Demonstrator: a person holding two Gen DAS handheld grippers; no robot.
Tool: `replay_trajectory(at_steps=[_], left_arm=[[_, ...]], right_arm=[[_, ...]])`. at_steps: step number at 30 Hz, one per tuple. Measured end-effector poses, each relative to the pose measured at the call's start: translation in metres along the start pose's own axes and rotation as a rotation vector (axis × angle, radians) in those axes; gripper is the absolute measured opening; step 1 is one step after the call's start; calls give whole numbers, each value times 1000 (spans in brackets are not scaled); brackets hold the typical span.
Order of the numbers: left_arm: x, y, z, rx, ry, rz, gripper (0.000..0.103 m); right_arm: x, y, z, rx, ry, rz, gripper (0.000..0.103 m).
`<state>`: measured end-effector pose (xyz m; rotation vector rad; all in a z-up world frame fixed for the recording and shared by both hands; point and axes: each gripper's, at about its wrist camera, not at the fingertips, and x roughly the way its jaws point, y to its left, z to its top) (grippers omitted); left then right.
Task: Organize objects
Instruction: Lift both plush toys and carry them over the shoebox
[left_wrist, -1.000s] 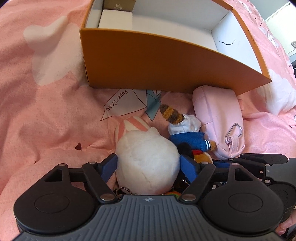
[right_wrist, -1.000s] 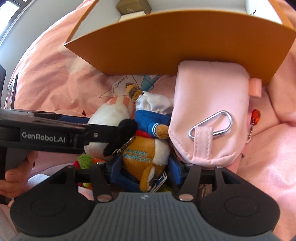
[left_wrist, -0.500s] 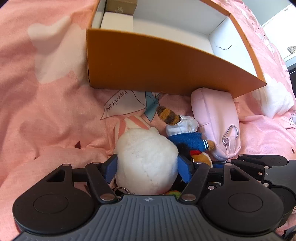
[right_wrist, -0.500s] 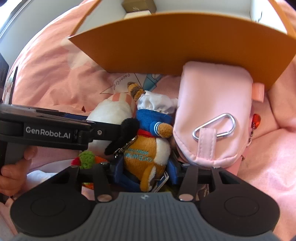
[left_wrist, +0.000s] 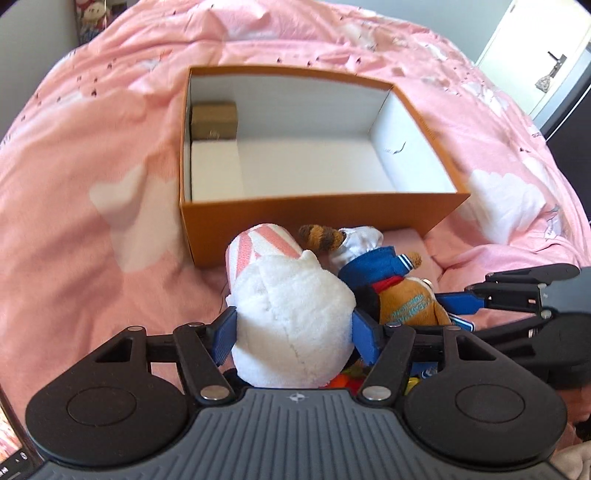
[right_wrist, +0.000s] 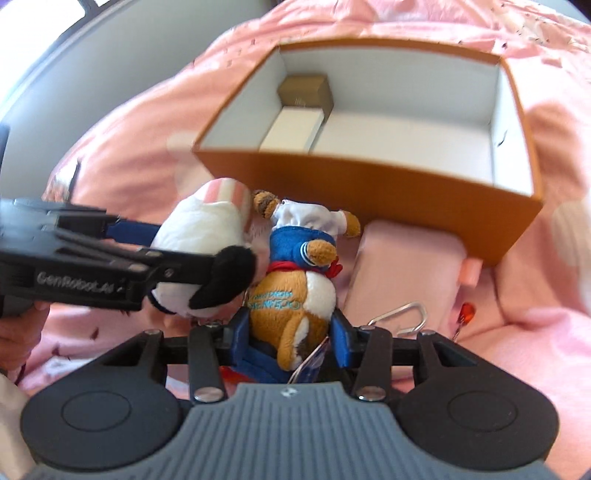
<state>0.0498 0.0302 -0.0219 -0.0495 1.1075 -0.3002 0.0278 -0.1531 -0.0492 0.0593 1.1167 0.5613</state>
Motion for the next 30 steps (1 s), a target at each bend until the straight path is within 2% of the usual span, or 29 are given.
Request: replay_trajectory(at_steps=[11,19,25,30], left_arm=[[-34,-10,23,35,-140,-62,74],[-52,-22,50,82,-279,-66,74],[-49,-26,71,107,-332,-65,74],[-42,-31,87,153,-352,-53,74]], right_arm=[[-46,-12,27,64,-128,71,47],[-82,-12,51,30,-271,36,47],[-93,-14,67,21,-344,4,47],[-89,-26,80,58,-370,0,47]])
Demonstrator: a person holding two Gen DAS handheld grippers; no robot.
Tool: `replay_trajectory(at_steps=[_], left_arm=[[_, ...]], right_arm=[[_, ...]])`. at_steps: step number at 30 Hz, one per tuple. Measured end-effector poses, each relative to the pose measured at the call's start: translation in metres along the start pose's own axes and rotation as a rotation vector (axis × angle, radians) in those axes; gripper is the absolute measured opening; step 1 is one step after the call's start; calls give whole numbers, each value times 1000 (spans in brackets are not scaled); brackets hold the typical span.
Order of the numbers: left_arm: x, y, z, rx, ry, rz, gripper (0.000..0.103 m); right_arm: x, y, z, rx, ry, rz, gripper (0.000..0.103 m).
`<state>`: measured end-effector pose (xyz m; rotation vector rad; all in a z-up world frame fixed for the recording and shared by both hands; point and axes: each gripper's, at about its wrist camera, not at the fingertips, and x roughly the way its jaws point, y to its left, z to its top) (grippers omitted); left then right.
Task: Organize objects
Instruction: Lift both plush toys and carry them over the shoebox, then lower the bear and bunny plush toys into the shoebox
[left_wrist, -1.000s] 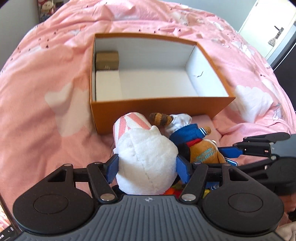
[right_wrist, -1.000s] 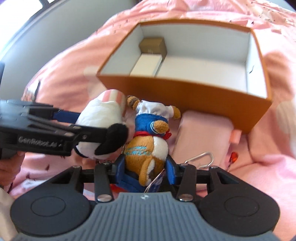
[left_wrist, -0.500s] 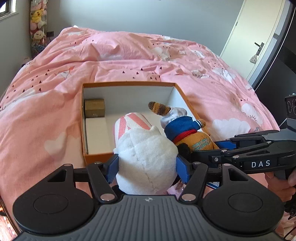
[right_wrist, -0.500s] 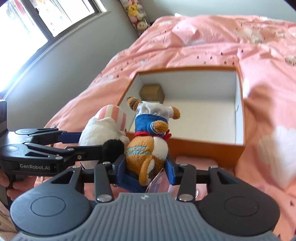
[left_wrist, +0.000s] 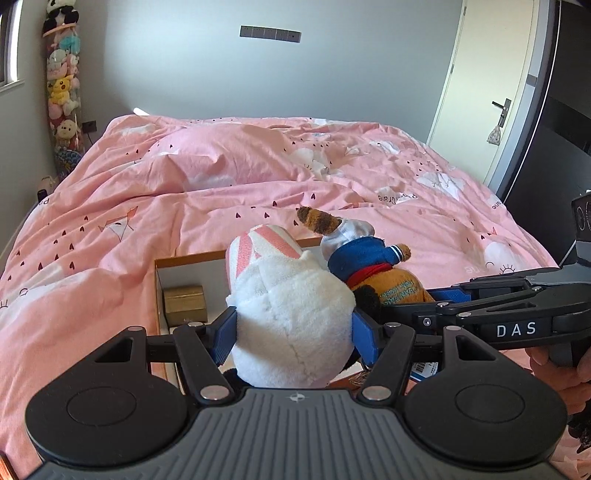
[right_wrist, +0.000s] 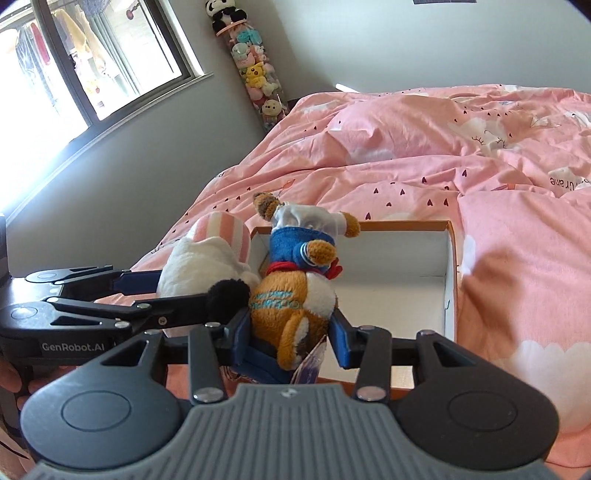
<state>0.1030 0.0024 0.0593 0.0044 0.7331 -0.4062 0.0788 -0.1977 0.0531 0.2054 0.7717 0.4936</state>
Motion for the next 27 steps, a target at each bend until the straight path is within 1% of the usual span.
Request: replay_trajectory(at_steps=[3,7,11,15,20,27], left_arm=[[13,4,5,-9,7,-4,74],[35,9,6,-39,31,-11,74],[56,13,6,-29,60,-19,74],[72,17,6,-28,85,-27,74],[90,23,1,-16,135,-38,74],[113,42,-8,-29,222,-96,74]], right_arm=[[9,-7,5,29,-7,-7,47],[24,-15,7,59,-13,-39,47],[40,-24,6,83,-6,-70,47],[53,-34,4,114,6,-81,47],[73,-44,2,133,49,-92,47],[97,-58,-8,186,123,-74,47]])
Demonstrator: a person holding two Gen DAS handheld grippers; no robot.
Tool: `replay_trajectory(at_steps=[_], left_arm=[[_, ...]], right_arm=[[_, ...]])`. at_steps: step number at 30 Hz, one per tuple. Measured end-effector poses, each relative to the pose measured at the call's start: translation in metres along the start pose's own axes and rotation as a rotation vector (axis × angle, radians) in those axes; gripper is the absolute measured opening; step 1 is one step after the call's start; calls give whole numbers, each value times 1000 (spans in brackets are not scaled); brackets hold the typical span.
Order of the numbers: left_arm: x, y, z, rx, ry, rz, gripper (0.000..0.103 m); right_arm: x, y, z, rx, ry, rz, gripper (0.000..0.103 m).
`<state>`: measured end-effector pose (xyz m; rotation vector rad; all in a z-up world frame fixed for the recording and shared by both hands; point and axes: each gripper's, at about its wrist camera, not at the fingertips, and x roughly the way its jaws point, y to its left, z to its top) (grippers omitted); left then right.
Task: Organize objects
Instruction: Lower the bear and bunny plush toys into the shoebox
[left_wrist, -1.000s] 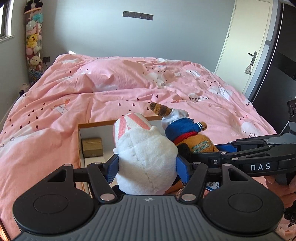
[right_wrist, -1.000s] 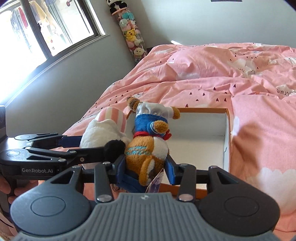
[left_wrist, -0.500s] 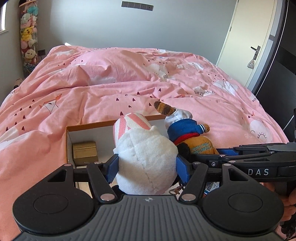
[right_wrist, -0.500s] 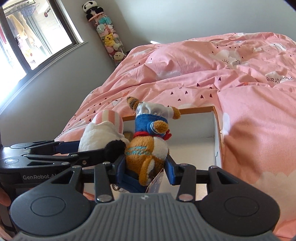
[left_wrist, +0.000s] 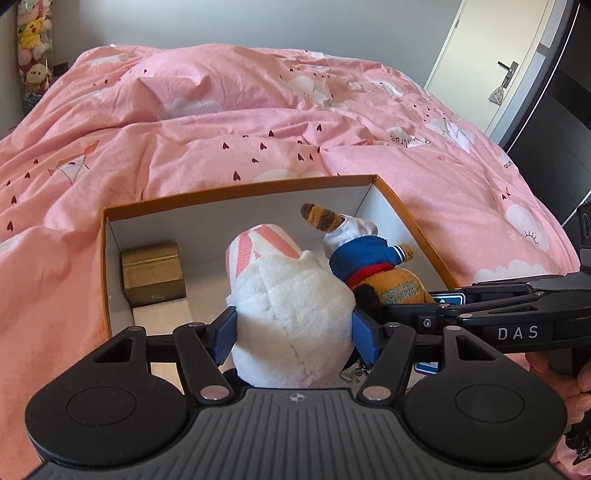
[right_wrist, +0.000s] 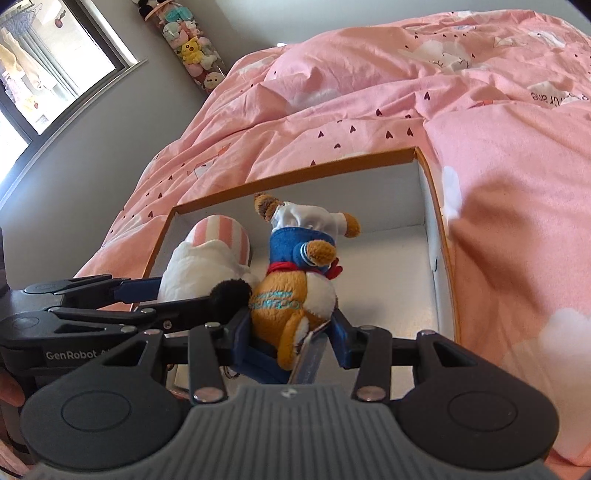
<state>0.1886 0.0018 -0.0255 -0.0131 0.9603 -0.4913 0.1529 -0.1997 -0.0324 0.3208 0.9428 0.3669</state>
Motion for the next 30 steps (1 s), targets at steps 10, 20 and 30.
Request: replay_trajectory(at_steps=[10,20,30], left_arm=[[29,15,-8,-4,145,-13,74],[45,9,-22,76,195,33,75],[42,8,-32,65,134,58,81]], right_arm=[[25,-8,1,3,89,5,47],[51,-16,0,-20,190,6,47],[69,-8,2,-113,262,-1,47]])
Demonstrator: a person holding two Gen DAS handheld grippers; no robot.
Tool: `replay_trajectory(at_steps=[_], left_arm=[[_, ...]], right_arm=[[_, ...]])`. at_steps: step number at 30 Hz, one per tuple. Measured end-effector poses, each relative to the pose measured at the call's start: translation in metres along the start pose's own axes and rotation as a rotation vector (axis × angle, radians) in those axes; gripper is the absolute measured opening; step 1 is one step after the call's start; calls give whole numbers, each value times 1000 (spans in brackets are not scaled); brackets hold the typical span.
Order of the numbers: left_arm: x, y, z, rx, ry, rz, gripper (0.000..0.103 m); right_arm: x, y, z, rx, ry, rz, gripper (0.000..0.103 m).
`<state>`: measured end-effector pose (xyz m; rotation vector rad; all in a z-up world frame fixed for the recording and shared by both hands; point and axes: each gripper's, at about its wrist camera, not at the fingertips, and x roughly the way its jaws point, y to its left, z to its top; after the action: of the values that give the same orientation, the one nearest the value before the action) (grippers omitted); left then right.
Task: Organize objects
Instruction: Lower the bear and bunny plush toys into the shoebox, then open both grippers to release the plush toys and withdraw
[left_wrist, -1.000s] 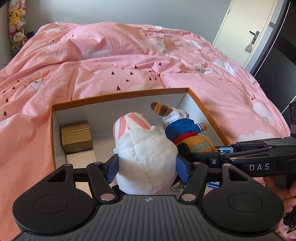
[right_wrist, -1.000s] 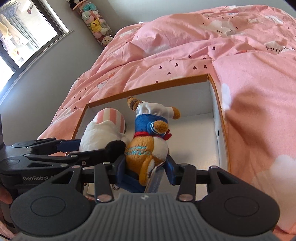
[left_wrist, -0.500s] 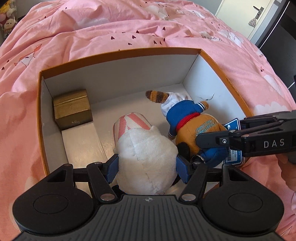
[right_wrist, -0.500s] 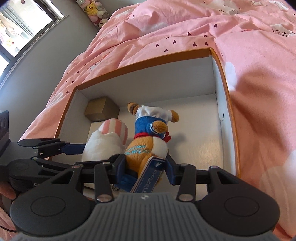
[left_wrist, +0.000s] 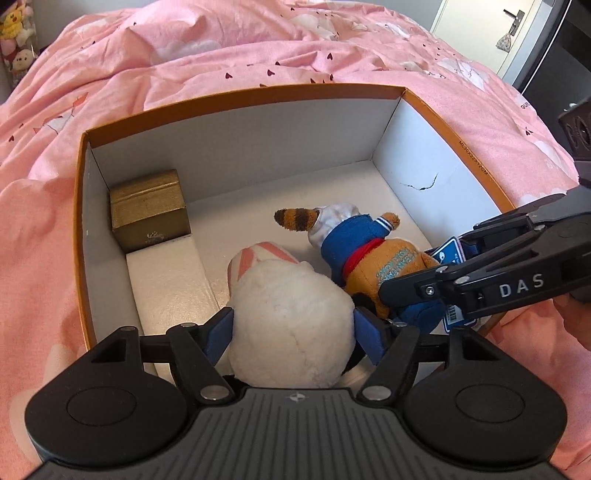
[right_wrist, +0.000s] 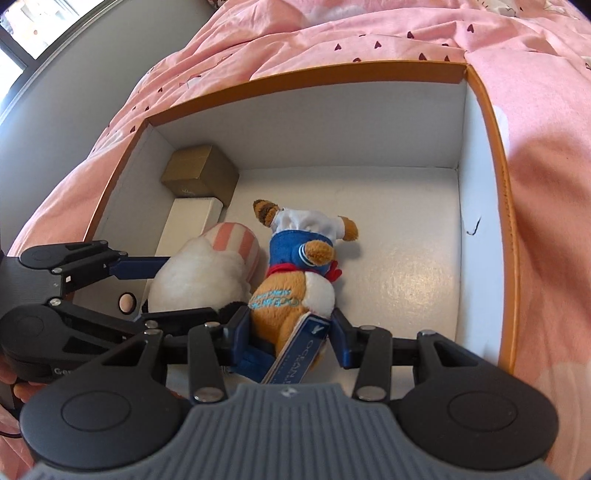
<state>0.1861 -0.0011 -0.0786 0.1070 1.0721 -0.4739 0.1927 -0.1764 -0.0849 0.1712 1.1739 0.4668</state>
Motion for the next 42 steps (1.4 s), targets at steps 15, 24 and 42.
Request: replay_trajectory(at_steps=[15,24,42], left_arm=[[-22,4,-5,-75,-11,32,34],[-12,-2,-7,-125,22,43,27],[-20,0,-14,-127,-31,35,35]], right_arm=[[10,17,4,-97,34,-42,47],[7,11,3,-77,35,-42,47],[23,26,5,-151,73,-81,54]])
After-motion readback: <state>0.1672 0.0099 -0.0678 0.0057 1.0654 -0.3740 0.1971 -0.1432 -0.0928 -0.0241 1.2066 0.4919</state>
